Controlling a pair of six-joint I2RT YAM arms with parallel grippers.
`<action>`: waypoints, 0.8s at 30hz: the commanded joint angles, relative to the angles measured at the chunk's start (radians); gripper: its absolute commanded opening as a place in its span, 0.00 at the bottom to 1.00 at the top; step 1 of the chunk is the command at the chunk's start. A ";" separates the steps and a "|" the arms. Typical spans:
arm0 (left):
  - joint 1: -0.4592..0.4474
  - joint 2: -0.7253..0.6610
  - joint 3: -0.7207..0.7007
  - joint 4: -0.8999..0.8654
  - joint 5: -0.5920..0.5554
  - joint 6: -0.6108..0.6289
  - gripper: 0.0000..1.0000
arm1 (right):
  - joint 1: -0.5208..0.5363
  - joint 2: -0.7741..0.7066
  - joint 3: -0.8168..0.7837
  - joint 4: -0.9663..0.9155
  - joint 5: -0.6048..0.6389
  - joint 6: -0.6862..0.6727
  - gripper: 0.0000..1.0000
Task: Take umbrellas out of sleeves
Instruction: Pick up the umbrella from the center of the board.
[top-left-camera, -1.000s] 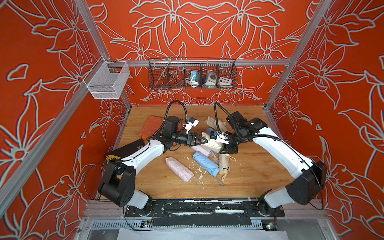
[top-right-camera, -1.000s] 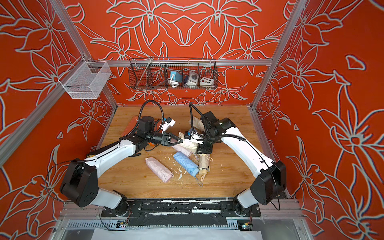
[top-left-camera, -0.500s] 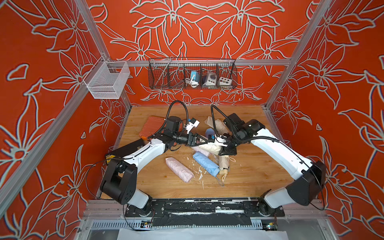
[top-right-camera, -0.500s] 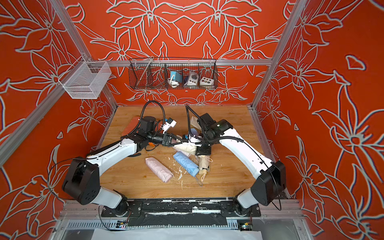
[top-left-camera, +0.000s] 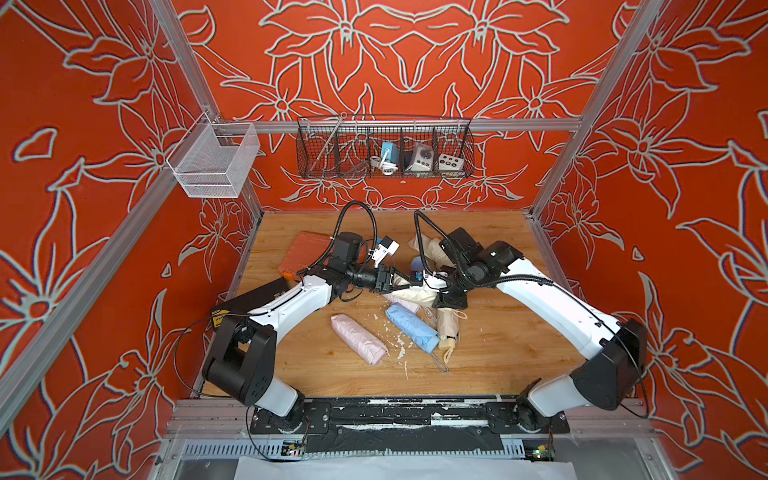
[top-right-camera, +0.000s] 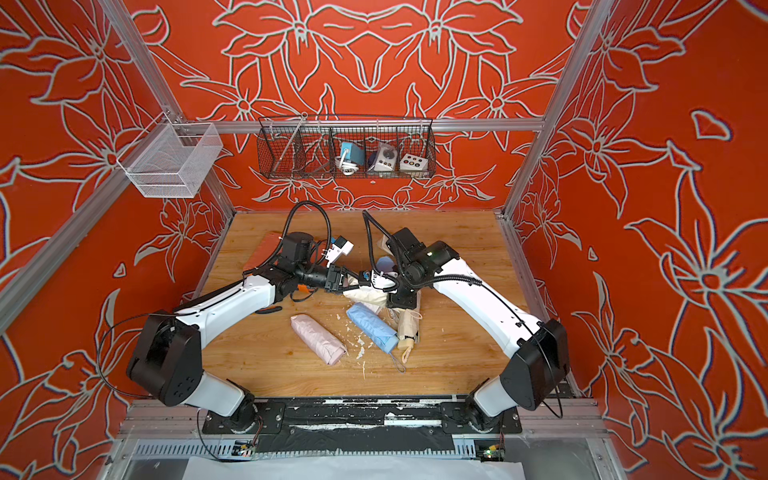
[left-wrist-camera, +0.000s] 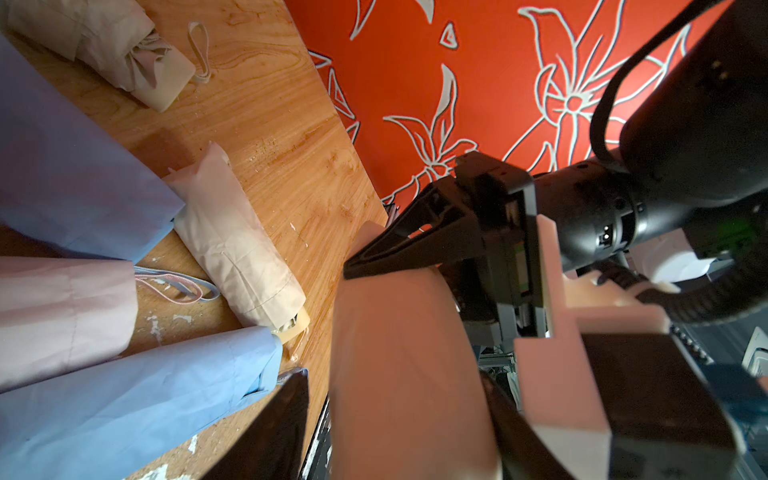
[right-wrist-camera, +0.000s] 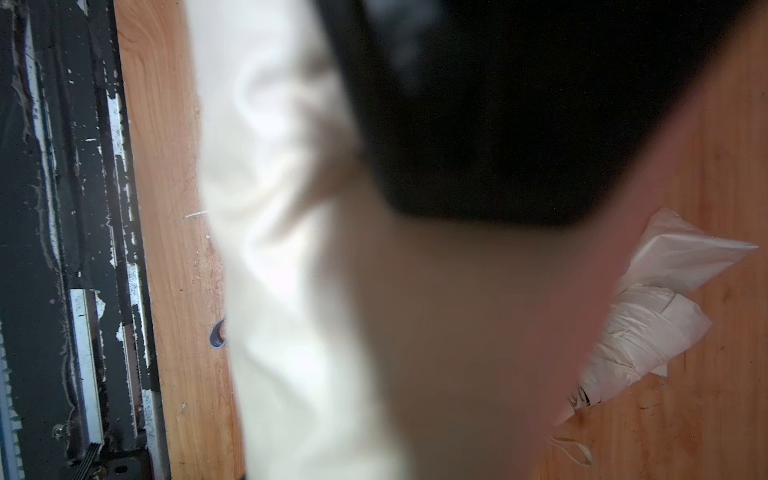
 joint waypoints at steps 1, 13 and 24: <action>-0.005 0.035 0.015 -0.022 -0.026 0.019 0.50 | 0.021 -0.010 0.055 0.065 -0.045 -0.002 0.41; -0.002 0.055 0.018 0.007 0.009 -0.020 0.06 | 0.021 -0.012 0.023 0.091 0.056 0.030 0.58; 0.039 0.057 0.017 0.090 0.007 -0.094 0.06 | -0.056 -0.167 -0.070 0.195 -0.001 0.247 0.73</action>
